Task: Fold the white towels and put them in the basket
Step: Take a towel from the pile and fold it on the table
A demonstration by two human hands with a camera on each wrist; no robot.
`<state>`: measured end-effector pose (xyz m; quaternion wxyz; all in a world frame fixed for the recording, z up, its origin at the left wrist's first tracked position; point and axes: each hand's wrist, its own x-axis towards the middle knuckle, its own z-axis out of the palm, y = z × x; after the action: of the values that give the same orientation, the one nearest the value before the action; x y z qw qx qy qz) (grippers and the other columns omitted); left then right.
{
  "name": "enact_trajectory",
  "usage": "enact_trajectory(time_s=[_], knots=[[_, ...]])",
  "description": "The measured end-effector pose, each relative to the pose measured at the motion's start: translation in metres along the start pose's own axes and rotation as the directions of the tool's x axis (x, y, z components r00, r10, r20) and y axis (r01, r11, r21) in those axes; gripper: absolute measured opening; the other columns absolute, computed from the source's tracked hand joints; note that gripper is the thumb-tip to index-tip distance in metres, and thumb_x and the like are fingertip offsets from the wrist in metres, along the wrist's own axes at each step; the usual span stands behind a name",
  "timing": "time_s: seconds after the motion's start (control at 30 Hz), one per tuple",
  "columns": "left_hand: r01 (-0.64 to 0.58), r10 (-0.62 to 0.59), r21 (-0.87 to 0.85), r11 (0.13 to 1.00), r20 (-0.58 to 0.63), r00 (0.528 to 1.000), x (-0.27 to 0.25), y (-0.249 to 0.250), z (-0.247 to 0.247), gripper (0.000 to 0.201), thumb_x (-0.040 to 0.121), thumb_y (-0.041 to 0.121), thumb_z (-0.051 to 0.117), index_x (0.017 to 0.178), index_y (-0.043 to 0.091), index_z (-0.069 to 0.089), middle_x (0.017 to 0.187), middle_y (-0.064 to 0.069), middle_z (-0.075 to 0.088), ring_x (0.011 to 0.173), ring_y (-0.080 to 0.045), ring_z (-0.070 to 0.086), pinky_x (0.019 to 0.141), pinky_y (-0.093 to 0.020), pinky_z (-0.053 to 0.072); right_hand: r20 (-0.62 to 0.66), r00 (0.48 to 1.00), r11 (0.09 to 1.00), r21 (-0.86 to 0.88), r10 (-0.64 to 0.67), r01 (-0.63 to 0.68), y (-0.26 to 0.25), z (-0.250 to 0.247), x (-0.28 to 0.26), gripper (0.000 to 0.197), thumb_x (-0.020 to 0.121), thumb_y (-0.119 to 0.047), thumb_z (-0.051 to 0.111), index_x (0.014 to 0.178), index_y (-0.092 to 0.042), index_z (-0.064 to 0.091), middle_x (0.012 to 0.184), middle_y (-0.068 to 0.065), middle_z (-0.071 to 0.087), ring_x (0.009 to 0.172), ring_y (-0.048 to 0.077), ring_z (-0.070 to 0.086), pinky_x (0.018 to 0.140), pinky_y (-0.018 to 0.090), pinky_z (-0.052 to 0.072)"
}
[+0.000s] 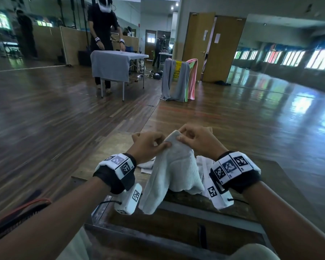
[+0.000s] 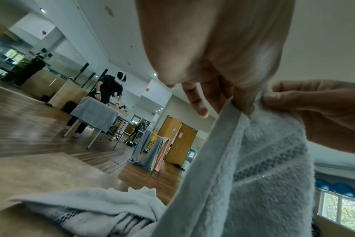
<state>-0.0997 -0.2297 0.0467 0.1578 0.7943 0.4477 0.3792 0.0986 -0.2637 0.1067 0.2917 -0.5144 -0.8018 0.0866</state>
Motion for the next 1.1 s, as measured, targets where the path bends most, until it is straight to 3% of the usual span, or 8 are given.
enact_trajectory(time_s=[0.1, 0.2, 0.27, 0.37, 0.57, 0.8, 0.97, 1.1], knots=[[0.017, -0.019, 0.080, 0.997, 0.016, 1.000, 0.002, 0.007, -0.003, 0.030, 0.079, 0.059, 0.053, 0.068, 0.032, 0.058, 0.066, 0.016, 0.059, 0.073, 0.003, 0.055, 0.087, -0.046, 0.038, -0.059, 0.998, 0.998, 0.057, -0.029, 0.033, 0.004, -0.009, 0.003, 0.009, 0.086, -0.029, 0.062, 0.087, -0.021, 0.064, 0.073, 0.000, 0.064, 0.071, 0.014, 0.058, 0.086, 0.012, 0.034], [0.009, -0.027, 0.246, 0.969, 0.068, 0.997, -0.001, 0.004, -0.002, 0.041, 0.088, 0.041, 0.057, 0.056, 0.025, 0.037, 0.056, 0.012, 0.040, 0.063, -0.001, 0.043, 0.074, -0.034, 0.019, -0.172, 0.985, 0.995, 0.091, -0.022, 0.038, 0.010, -0.025, 0.008, 0.007, 0.084, -0.030, 0.060, 0.080, -0.024, 0.059, 0.072, -0.006, 0.061, 0.068, 0.008, 0.054, 0.085, 0.039, 0.044], [0.023, -0.060, 0.300, 0.954, 0.113, 0.992, -0.007, 0.000, -0.007, 0.043, 0.091, 0.042, 0.052, 0.054, 0.027, 0.036, 0.055, 0.012, 0.037, 0.063, -0.006, 0.042, 0.068, -0.034, 0.014, -0.218, 0.976, 0.989, 0.144, 0.013, 0.019, 0.013, -0.041, 0.011, 0.010, 0.087, -0.020, 0.059, 0.079, -0.017, 0.056, 0.072, 0.000, 0.058, 0.064, 0.010, 0.050, 0.070, 0.027, 0.044], [0.019, -0.075, 0.300, 0.954, 0.178, 0.981, -0.009, -0.020, -0.024, 0.034, 0.083, 0.068, 0.038, 0.063, 0.045, 0.053, 0.056, 0.012, 0.046, 0.063, -0.010, 0.052, 0.074, -0.037, 0.030, -0.202, 0.977, 0.991, 0.126, 0.072, -0.047, 0.023, -0.067, 0.009, 0.018, 0.090, -0.015, 0.055, 0.073, -0.018, 0.049, 0.069, -0.001, 0.051, 0.061, 0.011, 0.045, 0.057, 0.020, 0.040], [-0.056, -0.057, 0.521, 0.852, 0.198, 0.978, 0.007, -0.025, -0.085, 0.028, 0.090, 0.030, 0.058, 0.064, 0.021, 0.052, 0.058, 0.008, 0.047, 0.066, -0.019, 0.051, 0.065, -0.029, 0.016, -0.098, 0.980, 0.985, 0.056, 0.170, -0.165, 0.050, -0.098, 0.001, 0.011, 0.086, -0.008, 0.059, 0.090, -0.017, 0.057, 0.082, 0.007, 0.059, 0.073, 0.020, 0.053, 0.069, 0.033, 0.044], [-0.035, 0.081, 0.453, 0.891, -0.081, 0.993, 0.035, 0.010, -0.157, 0.021, 0.084, 0.036, 0.063, 0.086, 0.017, 0.071, 0.076, 0.001, 0.067, 0.069, -0.016, 0.059, 0.070, -0.032, 0.043, -0.227, 0.966, 0.993, 0.035, 0.122, -0.117, 0.020, -0.140, 0.005, 0.022, 0.090, -0.007, 0.052, 0.078, -0.026, 0.052, 0.078, 0.009, 0.059, 0.072, 0.023, 0.054, 0.067, 0.035, 0.047], [-0.109, 0.205, 0.393, 0.913, -0.213, 0.955, 0.054, 0.060, -0.196, 0.014, 0.088, 0.022, 0.061, 0.091, 0.012, 0.070, 0.075, 0.001, 0.064, 0.062, -0.006, 0.053, 0.056, -0.014, 0.034, -0.380, 0.922, 0.997, 0.020, 0.081, -0.079, -0.013, -0.189, 0.010, 0.006, 0.091, -0.009, 0.050, 0.088, -0.011, 0.055, 0.079, 0.008, 0.059, 0.063, 0.011, 0.051, 0.052, 0.014, 0.039], [-0.175, 0.302, 0.430, 0.886, -0.247, 0.921, 0.067, 0.103, -0.227, 0.017, 0.089, 0.019, 0.059, 0.093, 0.005, 0.068, 0.085, -0.010, 0.067, 0.069, -0.021, 0.058, 0.057, -0.017, 0.038, -0.486, 0.871, 0.997, 0.031, 0.074, -0.067, -0.041, -0.236, 0.010, 0.013, 0.090, -0.012, 0.051, 0.078, -0.019, 0.051, 0.085, 0.013, 0.060, 0.078, 0.028, 0.058, 0.071, 0.039, 0.051]])
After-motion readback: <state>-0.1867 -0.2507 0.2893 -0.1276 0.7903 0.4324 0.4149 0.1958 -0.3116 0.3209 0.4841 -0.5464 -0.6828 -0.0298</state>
